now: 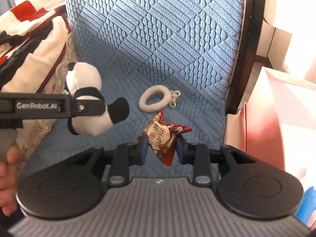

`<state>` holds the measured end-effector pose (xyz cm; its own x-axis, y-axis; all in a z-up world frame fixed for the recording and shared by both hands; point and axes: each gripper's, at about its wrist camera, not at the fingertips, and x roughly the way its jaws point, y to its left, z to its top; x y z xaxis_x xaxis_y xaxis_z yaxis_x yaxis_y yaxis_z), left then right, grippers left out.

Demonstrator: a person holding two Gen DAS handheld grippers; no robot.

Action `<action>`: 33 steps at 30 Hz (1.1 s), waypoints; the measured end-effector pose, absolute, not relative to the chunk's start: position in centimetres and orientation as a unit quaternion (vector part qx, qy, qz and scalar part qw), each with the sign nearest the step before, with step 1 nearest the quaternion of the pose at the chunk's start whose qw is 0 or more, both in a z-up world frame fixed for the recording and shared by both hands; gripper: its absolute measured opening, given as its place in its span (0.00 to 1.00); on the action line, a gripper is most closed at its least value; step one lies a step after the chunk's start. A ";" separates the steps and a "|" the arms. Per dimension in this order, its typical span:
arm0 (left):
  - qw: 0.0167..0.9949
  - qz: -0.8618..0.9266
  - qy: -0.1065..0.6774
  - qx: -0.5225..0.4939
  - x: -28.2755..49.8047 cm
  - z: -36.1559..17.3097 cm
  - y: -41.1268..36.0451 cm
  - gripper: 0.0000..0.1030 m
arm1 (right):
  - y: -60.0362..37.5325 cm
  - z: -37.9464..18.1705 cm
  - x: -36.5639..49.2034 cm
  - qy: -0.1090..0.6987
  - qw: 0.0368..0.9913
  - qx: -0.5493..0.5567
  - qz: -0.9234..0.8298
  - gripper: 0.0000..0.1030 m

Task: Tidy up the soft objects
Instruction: 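Lift the panda plush with the left gripper while right lifts the red packet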

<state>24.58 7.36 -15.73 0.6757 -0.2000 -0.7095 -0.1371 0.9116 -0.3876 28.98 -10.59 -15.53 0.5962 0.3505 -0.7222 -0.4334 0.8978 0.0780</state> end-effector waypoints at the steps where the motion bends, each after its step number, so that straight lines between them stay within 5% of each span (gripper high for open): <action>1: 0.893 -0.017 0.404 -0.200 24.3 -15.6 7.3 0.53 | -10.7 -15.5 28.6 0.392 0.892 -0.049 0.218 0.32; 33: 0.889 -0.033 0.402 -0.217 13.8 -13.5 7.4 0.54 | -13.1 -13.8 18.9 0.388 0.896 -0.036 0.210 0.32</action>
<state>13.81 7.45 -13.54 0.6741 -0.2337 -0.7007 -0.1163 0.9032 -0.4131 18.90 -13.08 -13.75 0.6100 0.3481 -0.7118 -0.4048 0.9092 0.0977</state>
